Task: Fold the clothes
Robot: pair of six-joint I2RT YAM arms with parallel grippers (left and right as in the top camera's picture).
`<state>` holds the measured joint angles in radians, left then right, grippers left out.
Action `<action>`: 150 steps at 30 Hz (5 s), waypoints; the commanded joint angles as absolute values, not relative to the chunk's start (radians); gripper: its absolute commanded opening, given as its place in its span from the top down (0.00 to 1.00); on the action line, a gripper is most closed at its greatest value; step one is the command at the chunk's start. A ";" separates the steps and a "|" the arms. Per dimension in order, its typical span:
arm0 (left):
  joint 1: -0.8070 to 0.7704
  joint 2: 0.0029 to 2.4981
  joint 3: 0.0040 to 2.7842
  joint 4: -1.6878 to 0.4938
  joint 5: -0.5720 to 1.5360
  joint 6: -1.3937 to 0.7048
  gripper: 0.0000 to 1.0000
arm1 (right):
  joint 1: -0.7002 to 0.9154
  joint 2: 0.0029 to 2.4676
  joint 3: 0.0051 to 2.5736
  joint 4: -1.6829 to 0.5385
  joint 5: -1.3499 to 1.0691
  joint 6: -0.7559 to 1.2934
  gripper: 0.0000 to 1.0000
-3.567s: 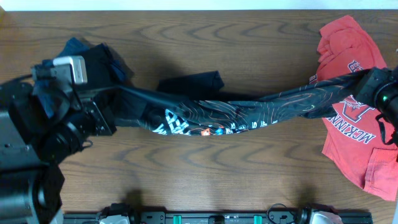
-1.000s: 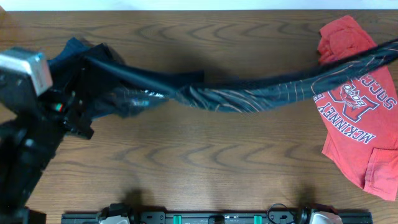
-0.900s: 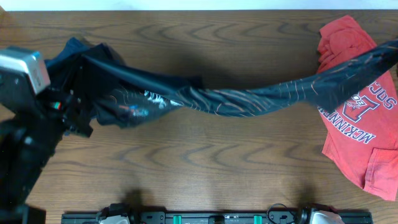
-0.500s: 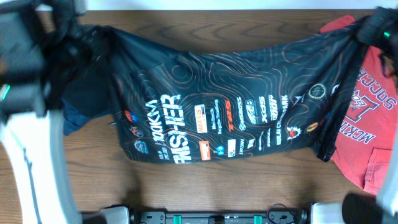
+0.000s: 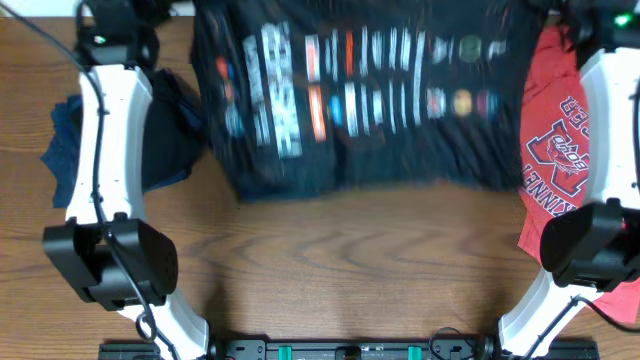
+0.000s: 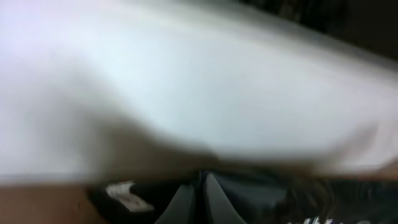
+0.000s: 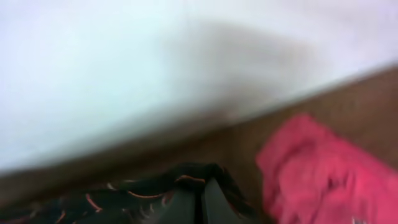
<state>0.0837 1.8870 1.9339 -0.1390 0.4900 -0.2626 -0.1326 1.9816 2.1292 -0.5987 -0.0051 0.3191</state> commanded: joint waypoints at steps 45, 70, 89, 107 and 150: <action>0.006 1.653 1.397 -1.497 0.397 0.053 0.94 | -0.131 1.760 1.613 -1.485 0.033 0.212 0.99; 0.006 1.102 1.039 -1.369 0.248 -0.246 0.94 | -0.350 1.288 1.142 -1.297 0.130 0.321 0.99; 0.006 1.255 1.017 -0.960 0.036 -0.406 0.94 | -0.345 1.459 1.130 -0.979 0.022 0.270 0.99; 0.006 1.548 1.017 -0.637 0.036 -0.405 0.94 | -0.298 1.712 1.130 -0.680 -0.061 0.253 0.99; -0.104 1.575 1.017 -0.696 0.070 -0.394 0.66 | -0.379 1.707 1.262 -0.613 0.011 0.206 0.68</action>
<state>-0.0776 1.5654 1.0210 -0.6979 0.0708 -0.3962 -0.3725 1.7164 1.2488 -0.6205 -0.0013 0.2394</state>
